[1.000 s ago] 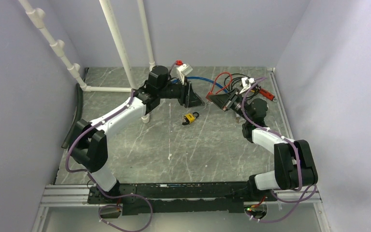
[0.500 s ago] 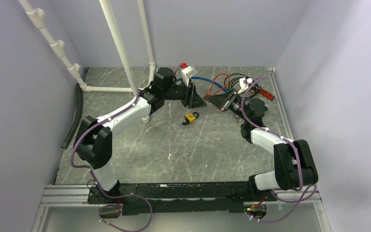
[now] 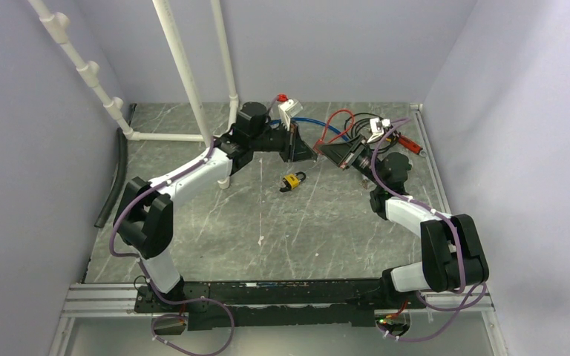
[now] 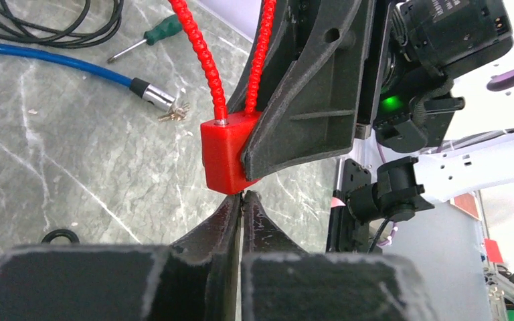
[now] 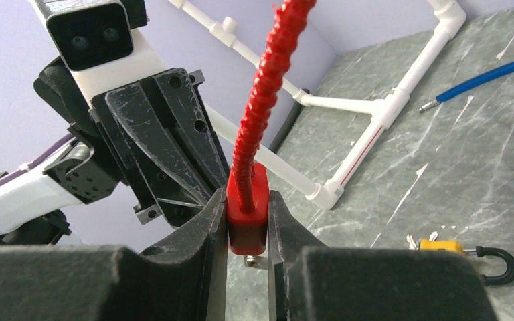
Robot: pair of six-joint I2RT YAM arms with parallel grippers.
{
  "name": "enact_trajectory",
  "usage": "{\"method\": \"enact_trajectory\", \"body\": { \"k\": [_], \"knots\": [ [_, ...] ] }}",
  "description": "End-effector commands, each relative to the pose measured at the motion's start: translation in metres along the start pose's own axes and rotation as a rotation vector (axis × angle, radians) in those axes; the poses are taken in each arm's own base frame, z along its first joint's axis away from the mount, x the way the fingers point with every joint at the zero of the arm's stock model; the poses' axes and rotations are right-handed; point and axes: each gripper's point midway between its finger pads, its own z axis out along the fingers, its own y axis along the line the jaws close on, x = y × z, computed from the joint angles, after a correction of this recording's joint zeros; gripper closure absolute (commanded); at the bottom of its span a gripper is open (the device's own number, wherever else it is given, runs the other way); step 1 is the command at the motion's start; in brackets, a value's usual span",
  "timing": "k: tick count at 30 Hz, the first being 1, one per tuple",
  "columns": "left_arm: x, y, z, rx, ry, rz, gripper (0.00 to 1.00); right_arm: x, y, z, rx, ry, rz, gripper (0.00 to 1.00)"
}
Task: Lock with the key
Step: Lock the lock.
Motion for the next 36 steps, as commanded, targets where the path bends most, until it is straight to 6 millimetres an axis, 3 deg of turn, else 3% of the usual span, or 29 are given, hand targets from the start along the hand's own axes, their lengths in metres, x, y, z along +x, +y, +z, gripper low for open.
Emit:
{"method": "enact_trajectory", "body": {
  "k": [1,6,16,22,27,36],
  "knots": [
    [-0.017,-0.021,0.001,0.108,-0.038,0.008,0.98,-0.018,0.038,0.003,-0.141,-0.050,-0.118,1.00],
    [-0.014,-0.032,-0.008,0.240,-0.032,-0.086,1.00,-0.015,0.051,-0.002,-0.221,-0.036,-0.192,1.00],
    [-0.008,-0.075,-0.029,0.467,-0.015,-0.093,1.00,-0.010,0.089,-0.014,-0.446,-0.001,-0.294,1.00],
    [0.007,-0.082,-0.029,0.473,0.010,-0.082,1.00,-0.017,0.096,-0.014,-0.460,-0.017,-0.313,1.00],
    [0.031,-0.090,-0.023,0.475,0.072,-0.082,1.00,-0.024,0.103,-0.015,-0.461,-0.040,-0.346,1.00],
    [0.054,-0.087,-0.021,0.464,0.117,-0.119,1.00,-0.042,0.112,-0.013,-0.444,-0.074,-0.458,1.00]
  ]
}}
